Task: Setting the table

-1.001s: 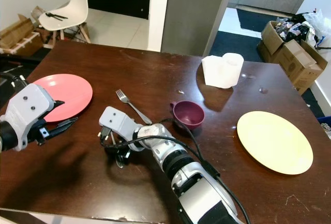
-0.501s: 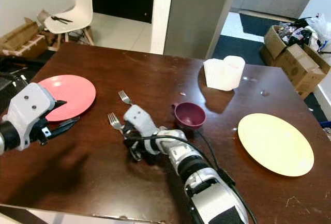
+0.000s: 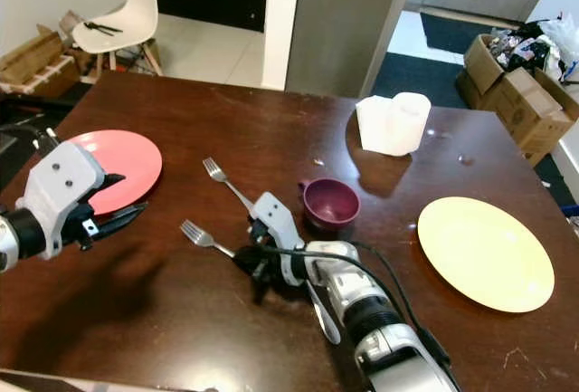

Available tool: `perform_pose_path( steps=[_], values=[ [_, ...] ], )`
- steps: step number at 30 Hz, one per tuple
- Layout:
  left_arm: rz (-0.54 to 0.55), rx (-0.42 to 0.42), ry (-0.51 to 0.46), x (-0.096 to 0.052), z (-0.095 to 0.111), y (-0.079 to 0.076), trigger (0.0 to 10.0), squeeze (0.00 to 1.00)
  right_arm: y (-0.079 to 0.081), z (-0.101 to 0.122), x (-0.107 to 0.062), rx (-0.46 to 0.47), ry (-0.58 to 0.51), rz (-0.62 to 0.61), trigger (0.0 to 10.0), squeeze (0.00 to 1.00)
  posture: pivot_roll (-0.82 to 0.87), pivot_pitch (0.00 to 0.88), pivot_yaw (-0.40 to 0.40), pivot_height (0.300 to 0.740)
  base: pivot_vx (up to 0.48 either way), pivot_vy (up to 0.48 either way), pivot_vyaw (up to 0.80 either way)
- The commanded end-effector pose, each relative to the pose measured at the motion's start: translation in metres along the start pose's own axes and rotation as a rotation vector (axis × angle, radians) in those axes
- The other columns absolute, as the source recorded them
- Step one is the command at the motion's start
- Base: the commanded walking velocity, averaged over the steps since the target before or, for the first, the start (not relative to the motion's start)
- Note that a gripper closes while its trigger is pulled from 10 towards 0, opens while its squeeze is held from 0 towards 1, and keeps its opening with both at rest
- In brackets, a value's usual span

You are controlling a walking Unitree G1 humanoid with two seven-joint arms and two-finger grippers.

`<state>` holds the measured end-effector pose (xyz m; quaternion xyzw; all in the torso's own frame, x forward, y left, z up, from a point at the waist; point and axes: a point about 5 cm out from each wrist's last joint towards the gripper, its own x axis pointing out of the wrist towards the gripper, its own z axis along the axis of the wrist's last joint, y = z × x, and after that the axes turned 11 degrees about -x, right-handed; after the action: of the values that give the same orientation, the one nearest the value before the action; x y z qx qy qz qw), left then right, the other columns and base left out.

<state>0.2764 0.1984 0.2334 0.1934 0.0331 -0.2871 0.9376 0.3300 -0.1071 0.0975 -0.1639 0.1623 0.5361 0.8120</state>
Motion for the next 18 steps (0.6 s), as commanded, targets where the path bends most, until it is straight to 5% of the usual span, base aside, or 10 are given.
perform_pose_path(
  steps=[1, 10, 11, 12, 18],
  values=[
    [-0.021, -0.006, -0.003, 0.003, -0.002, -0.003, 10.0, 0.0, 0.019, -0.024, -0.017, 0.088, 0.085, 0.057, 0.0, 0.0, 0.05, 0.098, 0.02, 0.74, 0.0, 0.0, 0.0],
    [-0.031, -0.008, -0.015, 0.008, -0.001, -0.005, 10.0, 0.0, 0.032, -0.005, -0.063, 0.036, 0.064, -0.003, 0.0, 0.0, 0.02, 0.097, 0.02, 0.74, 0.0, 0.0, 0.0],
    [-0.032, -0.009, -0.017, 0.009, 0.0, -0.005, 10.0, 0.0, 0.034, -0.008, -0.068, 0.031, 0.081, -0.011, 4.0, 0.0, 0.02, 0.097, 0.02, 0.74, 0.0, 0.0, 0.0],
    [-0.032, -0.009, -0.018, 0.009, 0.0, -0.005, 10.0, 0.0, 0.035, -0.011, -0.073, 0.023, 0.101, -0.027, 10.0, 0.0, 0.02, 0.097, 0.022, 0.74, 0.0, 0.0, 0.0],
    [-0.039, -0.012, -0.023, 0.012, 0.0, -0.006, 10.0, 0.0, 0.034, -0.016, -0.082, 0.021, 0.137, -0.143, 10.0, 0.0, 0.0, 0.095, 0.031, 0.74, 0.0, 0.0, 0.0]
  ],
)
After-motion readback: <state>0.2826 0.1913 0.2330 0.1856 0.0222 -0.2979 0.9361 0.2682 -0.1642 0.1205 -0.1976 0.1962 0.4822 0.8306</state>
